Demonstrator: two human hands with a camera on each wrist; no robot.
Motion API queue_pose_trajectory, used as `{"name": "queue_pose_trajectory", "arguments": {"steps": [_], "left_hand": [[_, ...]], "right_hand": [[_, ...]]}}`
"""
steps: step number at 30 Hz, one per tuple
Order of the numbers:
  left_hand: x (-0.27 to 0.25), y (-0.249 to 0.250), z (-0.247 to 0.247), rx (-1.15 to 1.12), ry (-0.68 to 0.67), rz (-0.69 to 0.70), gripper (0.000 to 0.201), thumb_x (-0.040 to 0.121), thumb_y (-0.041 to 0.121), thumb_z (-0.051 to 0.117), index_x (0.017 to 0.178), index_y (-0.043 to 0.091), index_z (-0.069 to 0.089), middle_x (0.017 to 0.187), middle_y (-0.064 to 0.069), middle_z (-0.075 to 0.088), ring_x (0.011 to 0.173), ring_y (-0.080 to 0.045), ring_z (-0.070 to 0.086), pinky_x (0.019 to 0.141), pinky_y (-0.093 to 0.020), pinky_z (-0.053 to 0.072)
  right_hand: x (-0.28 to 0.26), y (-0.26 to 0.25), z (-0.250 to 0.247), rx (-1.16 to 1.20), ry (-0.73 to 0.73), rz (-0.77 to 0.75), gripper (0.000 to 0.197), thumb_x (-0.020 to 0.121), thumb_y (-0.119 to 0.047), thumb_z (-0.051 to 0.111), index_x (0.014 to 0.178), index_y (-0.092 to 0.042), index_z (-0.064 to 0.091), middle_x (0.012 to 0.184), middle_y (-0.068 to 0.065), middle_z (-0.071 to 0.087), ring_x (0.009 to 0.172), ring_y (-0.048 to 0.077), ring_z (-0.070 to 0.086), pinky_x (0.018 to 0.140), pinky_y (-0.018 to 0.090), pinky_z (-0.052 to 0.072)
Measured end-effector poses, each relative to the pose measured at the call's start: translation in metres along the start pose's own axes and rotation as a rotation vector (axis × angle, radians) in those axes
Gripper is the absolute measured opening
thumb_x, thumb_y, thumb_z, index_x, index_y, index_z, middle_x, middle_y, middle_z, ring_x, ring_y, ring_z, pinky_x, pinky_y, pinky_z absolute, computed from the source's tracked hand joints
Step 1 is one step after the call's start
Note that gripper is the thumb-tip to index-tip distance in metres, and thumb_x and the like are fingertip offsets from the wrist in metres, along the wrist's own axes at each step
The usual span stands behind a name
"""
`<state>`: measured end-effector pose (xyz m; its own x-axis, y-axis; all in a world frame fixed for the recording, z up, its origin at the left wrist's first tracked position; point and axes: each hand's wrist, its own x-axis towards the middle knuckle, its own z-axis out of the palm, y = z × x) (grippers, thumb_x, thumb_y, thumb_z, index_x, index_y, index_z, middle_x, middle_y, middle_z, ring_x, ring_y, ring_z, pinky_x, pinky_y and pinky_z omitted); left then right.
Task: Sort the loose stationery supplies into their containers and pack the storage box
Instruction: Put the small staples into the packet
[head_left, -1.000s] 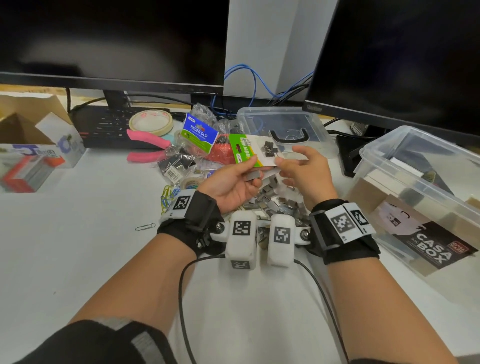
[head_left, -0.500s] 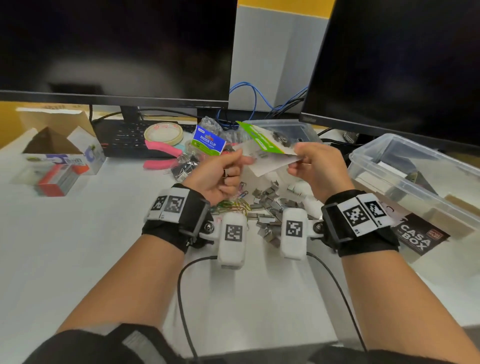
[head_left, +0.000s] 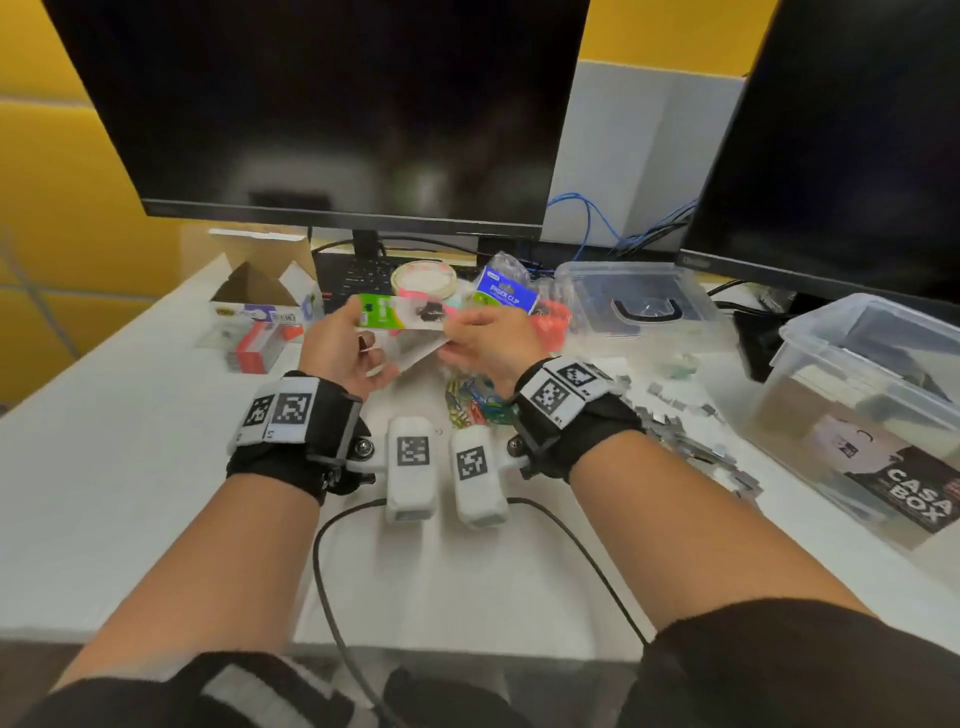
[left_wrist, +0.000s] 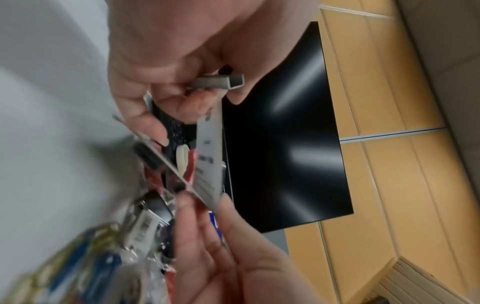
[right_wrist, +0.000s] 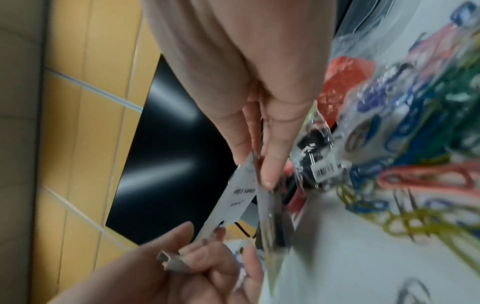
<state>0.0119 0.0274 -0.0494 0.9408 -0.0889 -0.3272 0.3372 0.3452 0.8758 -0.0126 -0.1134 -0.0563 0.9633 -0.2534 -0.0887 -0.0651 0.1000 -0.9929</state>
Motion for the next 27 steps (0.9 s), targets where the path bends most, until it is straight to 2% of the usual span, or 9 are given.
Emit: {"name": "queue_pose_trajectory", "arguments": {"steps": [4,6,8,11,15,18,22,23,27], "left_hand": [[0.005,0.002,-0.013,0.066,0.087,0.068,0.021,0.096,0.018,0.046,0.074,0.019,0.045,0.067,0.003,0.035,0.055,-0.010,0.033,0.057,-0.024,0.035],[0.009,0.002,-0.011,0.058,0.112,0.176,0.011,0.092,0.011,0.046,0.086,0.019,0.048,0.069,0.005,0.039,0.056,-0.008,0.036,0.052,-0.023,0.031],[0.006,0.001,0.002,0.064,0.112,0.290,0.021,0.091,0.003,0.042,0.102,0.020,0.048,0.064,0.006,0.043,0.049,-0.004,0.040,0.047,-0.019,0.031],[-0.005,-0.011,0.040,0.066,-0.024,0.350,0.031,0.088,-0.008,0.038,0.105,0.015,0.050,0.056,0.005,0.053,0.037,-0.001,0.041,0.043,-0.016,0.033],[-0.016,-0.036,0.093,0.163,-0.147,0.306,0.034,0.086,-0.005,0.044,0.109,0.020,0.046,0.086,-0.006,0.051,0.058,-0.009,0.043,0.047,-0.020,0.035],[-0.014,-0.048,0.114,0.173,-0.104,0.316,0.034,0.088,-0.008,0.038,0.093,0.026,0.043,0.088,-0.009,0.052,0.070,-0.017,0.051,0.066,-0.033,0.048],[-0.016,-0.061,0.130,0.039,-0.187,0.221,0.044,0.095,-0.007,0.031,0.135,0.008,0.035,0.099,-0.007,0.051,0.095,-0.026,0.057,0.092,-0.044,0.048],[-0.018,-0.065,0.136,0.002,-0.230,0.165,0.044,0.095,-0.009,0.029,0.134,0.008,0.037,0.100,-0.006,0.051,0.094,-0.025,0.058,0.098,-0.045,0.045],[-0.030,-0.076,0.148,-0.104,-0.419,-0.062,0.053,0.091,-0.017,0.023,0.141,0.000,0.031,0.131,-0.023,0.046,0.113,-0.033,0.055,0.090,-0.041,0.047]], "right_hand": [[-0.001,0.008,0.007,-0.264,-0.091,0.045,0.014,0.086,0.008,0.056,0.096,0.001,0.062,0.073,0.009,0.054,0.058,0.020,0.052,0.055,0.031,0.047],[-0.005,0.000,-0.008,-0.344,-0.025,0.014,0.013,0.087,0.005,0.056,0.089,-0.003,0.065,0.069,0.007,0.054,0.056,0.017,0.048,0.052,0.026,0.042],[-0.009,-0.011,-0.031,-0.318,0.030,0.011,0.014,0.087,0.002,0.058,0.080,-0.008,0.065,0.072,0.008,0.057,0.057,0.015,0.049,0.050,0.023,0.040],[-0.019,-0.025,-0.075,-0.248,0.166,0.007,0.016,0.084,-0.001,0.061,0.074,-0.012,0.063,0.076,0.007,0.059,0.054,0.011,0.044,0.044,0.018,0.031],[-0.037,-0.024,-0.135,-0.193,0.394,0.073,0.017,0.086,-0.003,0.056,0.074,-0.015,0.059,0.070,0.001,0.052,0.051,0.009,0.033,0.041,0.014,0.022],[-0.051,-0.010,-0.163,-0.218,0.465,0.127,0.009,0.084,-0.007,0.061,0.078,-0.013,0.062,0.072,0.001,0.054,0.050,0.009,0.032,0.037,0.012,0.022],[-0.062,-0.001,-0.179,-0.423,0.437,0.148,0.007,0.084,-0.005,0.064,0.082,-0.012,0.067,0.071,0.000,0.057,0.051,0.008,0.039,0.030,0.011,0.026],[-0.061,-0.001,-0.181,-0.466,0.405,0.156,0.007,0.084,-0.005,0.064,0.086,-0.010,0.068,0.070,-0.001,0.058,0.052,0.007,0.041,0.029,0.011,0.027],[-0.061,-0.007,-0.177,-0.641,0.281,0.199,0.009,0.083,-0.005,0.066,0.090,-0.009,0.069,0.069,-0.002,0.058,0.047,0.004,0.043,0.029,0.010,0.028]]}}
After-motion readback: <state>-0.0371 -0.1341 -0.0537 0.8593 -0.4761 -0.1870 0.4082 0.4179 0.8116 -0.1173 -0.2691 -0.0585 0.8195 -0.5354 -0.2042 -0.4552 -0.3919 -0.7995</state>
